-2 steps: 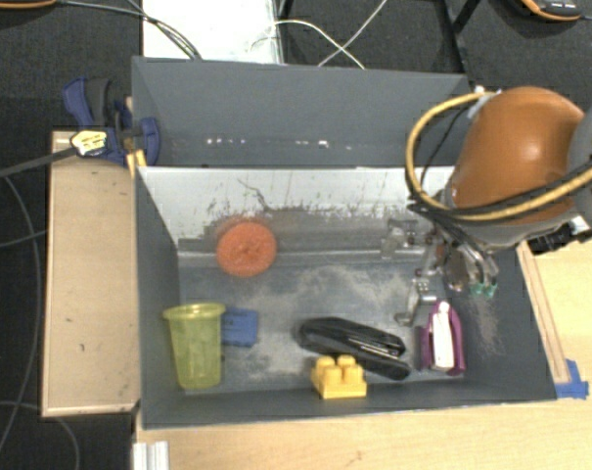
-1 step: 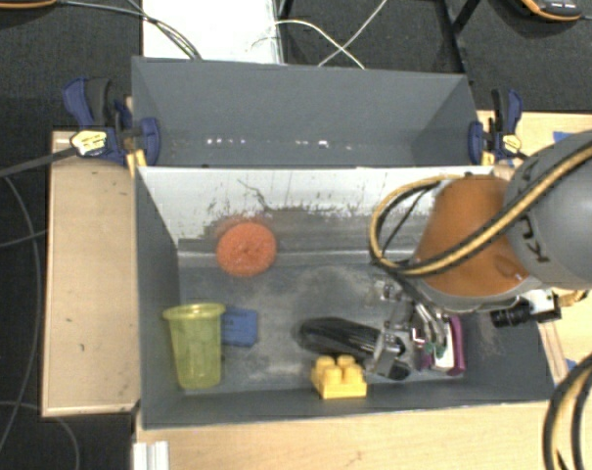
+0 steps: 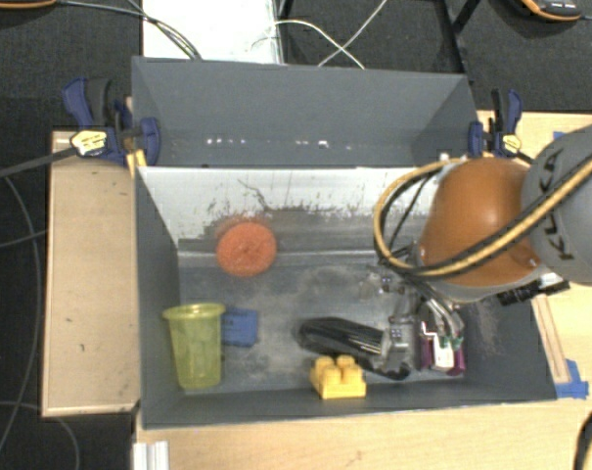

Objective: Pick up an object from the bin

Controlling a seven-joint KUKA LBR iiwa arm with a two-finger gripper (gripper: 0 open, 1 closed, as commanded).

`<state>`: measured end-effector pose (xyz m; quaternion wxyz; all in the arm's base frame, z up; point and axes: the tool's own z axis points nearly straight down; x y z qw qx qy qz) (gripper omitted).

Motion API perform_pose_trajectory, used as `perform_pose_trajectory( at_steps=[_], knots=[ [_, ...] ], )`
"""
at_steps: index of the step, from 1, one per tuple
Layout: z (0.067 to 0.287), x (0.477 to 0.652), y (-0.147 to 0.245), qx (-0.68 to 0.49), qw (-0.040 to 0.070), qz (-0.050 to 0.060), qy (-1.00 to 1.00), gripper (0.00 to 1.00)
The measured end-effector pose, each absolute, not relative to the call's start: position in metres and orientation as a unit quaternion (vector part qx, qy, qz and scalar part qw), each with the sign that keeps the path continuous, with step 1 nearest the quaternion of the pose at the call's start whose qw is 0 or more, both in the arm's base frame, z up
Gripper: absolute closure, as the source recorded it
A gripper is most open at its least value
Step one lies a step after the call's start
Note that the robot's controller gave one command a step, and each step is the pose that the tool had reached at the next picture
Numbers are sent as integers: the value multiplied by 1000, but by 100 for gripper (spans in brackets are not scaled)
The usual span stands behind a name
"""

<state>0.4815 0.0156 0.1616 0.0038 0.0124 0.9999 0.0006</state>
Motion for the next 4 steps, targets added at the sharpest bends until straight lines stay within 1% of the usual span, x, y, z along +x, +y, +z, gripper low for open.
perform_pose_trajectory(
  at_steps=[1, 2, 3, 4],
  knots=[
    [106, 481, -1, 130, 0, 1, 991, 0],
    [70, 482, 20, 150, 5, 2, 989, 0],
    [70, 481, -8, 131, 2, 0, 991, 100],
    [70, 481, -8, 131, 2, 0, 991, 100]
  ],
)
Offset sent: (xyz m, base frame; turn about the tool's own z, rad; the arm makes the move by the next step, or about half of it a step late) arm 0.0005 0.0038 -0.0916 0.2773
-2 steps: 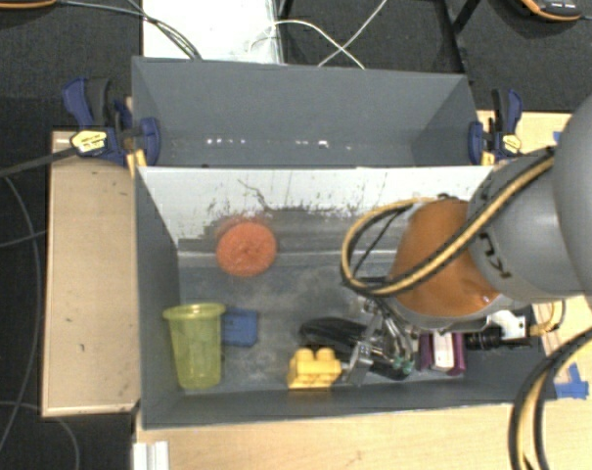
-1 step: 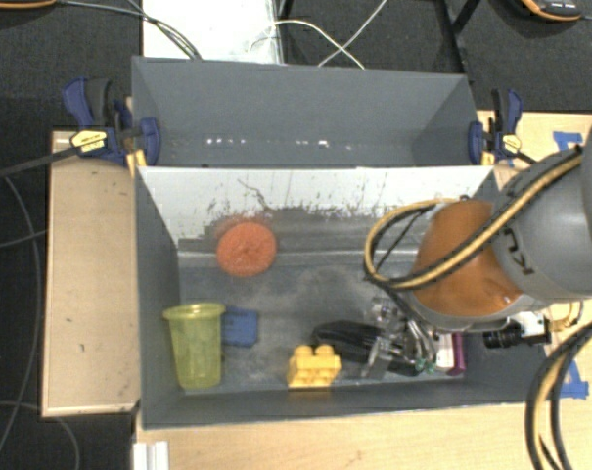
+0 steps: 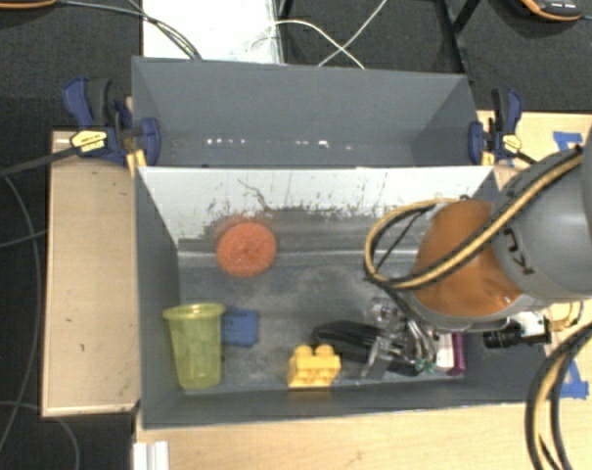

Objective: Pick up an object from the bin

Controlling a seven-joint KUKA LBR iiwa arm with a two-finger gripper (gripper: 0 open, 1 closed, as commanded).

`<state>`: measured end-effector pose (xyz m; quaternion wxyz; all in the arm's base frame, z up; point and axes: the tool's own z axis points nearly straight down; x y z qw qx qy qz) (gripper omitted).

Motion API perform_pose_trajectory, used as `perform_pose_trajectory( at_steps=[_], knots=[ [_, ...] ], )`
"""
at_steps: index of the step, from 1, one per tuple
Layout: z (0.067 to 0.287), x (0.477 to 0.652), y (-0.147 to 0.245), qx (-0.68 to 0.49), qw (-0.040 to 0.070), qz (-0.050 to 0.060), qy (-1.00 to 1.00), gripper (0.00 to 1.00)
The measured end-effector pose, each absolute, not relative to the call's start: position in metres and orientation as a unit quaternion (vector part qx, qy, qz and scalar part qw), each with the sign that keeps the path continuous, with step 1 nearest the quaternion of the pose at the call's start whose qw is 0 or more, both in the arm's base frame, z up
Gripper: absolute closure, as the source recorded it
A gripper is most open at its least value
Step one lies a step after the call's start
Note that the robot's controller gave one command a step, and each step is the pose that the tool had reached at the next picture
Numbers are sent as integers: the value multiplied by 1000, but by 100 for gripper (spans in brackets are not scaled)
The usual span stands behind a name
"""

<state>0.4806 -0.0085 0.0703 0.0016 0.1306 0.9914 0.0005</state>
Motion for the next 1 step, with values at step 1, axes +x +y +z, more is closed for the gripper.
perform_pose_trajectory(
  at_steps=[1],
  knots=[
    [72, 480, -8, 131, 1, 0, 991, 100]
  ],
)
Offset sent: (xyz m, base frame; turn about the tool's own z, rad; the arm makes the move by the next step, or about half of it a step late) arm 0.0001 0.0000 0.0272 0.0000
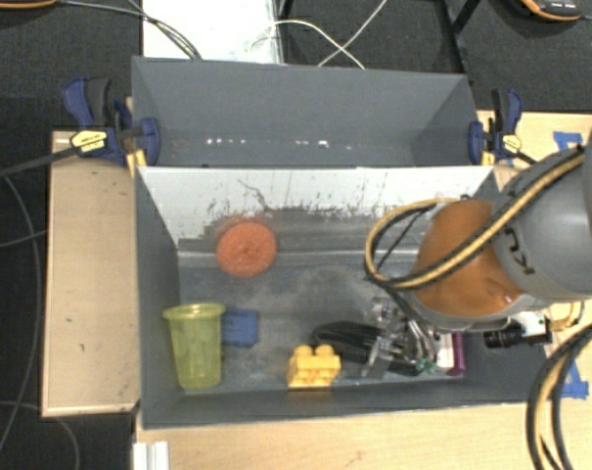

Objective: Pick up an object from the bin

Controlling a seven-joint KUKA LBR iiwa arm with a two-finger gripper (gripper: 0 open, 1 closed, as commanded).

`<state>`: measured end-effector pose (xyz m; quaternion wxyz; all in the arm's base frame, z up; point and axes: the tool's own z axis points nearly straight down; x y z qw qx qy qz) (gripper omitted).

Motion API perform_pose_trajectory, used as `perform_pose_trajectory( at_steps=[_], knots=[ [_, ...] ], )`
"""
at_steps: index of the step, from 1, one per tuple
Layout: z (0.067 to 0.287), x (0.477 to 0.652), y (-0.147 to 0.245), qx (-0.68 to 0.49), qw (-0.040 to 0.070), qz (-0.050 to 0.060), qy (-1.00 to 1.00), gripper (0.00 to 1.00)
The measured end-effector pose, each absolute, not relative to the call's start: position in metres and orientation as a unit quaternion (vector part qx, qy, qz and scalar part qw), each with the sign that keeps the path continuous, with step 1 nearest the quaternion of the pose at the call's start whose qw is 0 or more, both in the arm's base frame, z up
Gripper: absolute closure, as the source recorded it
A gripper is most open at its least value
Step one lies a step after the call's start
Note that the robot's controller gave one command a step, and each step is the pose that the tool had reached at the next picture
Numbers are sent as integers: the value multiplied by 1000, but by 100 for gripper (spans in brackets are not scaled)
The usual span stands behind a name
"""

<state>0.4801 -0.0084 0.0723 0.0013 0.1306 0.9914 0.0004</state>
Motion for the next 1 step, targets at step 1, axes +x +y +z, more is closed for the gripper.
perform_pose_trajectory(
  at_steps=[1],
  knots=[
    [79, 480, -8, 130, 1, 1, 991, 100]
  ],
)
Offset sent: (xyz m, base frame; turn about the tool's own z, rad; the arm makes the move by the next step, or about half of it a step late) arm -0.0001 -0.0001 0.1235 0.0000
